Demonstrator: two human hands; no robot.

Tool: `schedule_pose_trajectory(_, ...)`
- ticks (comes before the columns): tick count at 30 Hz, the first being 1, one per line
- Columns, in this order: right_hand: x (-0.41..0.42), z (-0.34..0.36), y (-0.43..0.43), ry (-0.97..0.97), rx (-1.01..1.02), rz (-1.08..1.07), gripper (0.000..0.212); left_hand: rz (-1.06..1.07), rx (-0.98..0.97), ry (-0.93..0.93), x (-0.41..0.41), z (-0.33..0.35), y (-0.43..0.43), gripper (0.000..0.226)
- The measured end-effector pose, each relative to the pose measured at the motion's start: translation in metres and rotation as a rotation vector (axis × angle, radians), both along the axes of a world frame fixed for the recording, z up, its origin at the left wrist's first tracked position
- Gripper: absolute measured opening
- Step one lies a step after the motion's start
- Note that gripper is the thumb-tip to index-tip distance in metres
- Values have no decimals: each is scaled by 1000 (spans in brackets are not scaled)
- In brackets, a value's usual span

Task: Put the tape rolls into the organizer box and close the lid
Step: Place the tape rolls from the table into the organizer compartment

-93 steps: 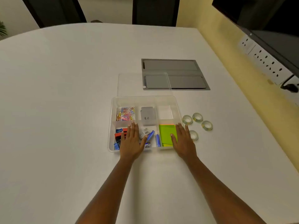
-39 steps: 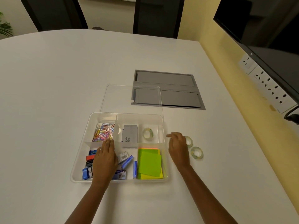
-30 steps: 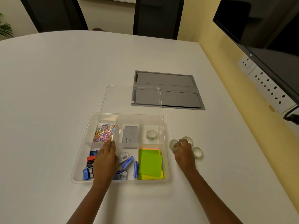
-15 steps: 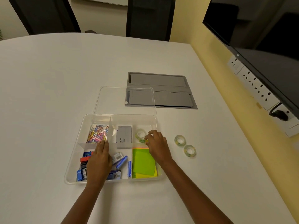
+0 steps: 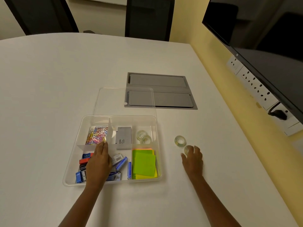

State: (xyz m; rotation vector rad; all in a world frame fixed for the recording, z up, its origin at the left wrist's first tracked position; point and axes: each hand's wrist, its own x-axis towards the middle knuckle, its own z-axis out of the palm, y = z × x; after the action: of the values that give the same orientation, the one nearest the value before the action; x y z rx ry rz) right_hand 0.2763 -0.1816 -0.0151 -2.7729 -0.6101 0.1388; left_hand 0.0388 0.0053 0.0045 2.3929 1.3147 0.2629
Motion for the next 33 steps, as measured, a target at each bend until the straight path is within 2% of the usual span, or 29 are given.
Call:
schedule_pose_trajectory(3,1,-1,-1,17,21,23,30,4,5,0,0,0,0,50)
schedule_pose_trajectory(7,-4,15,17,169,279,-61,26,14,7,-11,0,1,0,49)
schedule_pose_trajectory(11,-24,40,53,132,460,151,21,8,12,-23,1,0,-1,47)
schedule_pose_trajectory(14,-42,47,78,138,452,317,16,13,10,-25,1,0,0,47)
schedule_pose_trajectory(18,-55,44,98,130,378,432,16,14,14,-34,0,0,0,46)
schedule_pose_trajectory(21,-53,43,101,116,423,457,15,14,14,-33,0,-2,1,47)
schedule_pose_trajectory(24,-37,37,90,14,464,388,15,13,2,-26,0,-3,1,47)
schedule_pose_trajectory(26,-20,28,77,-44,435,302,19,13,-4,-25,0,-3,2,47)
schedule_pose_trajectory(28,-4,16,60,-71,296,212,23,15,-8,-25,0,-3,1,48)
schedule_pose_trajectory(31,10,-2,35,-21,41,91,32,18,-12,-22,0,-2,1,48)
schedule_pose_trajectory(33,12,-8,24,6,-17,74,35,21,-14,-25,0,-3,1,48)
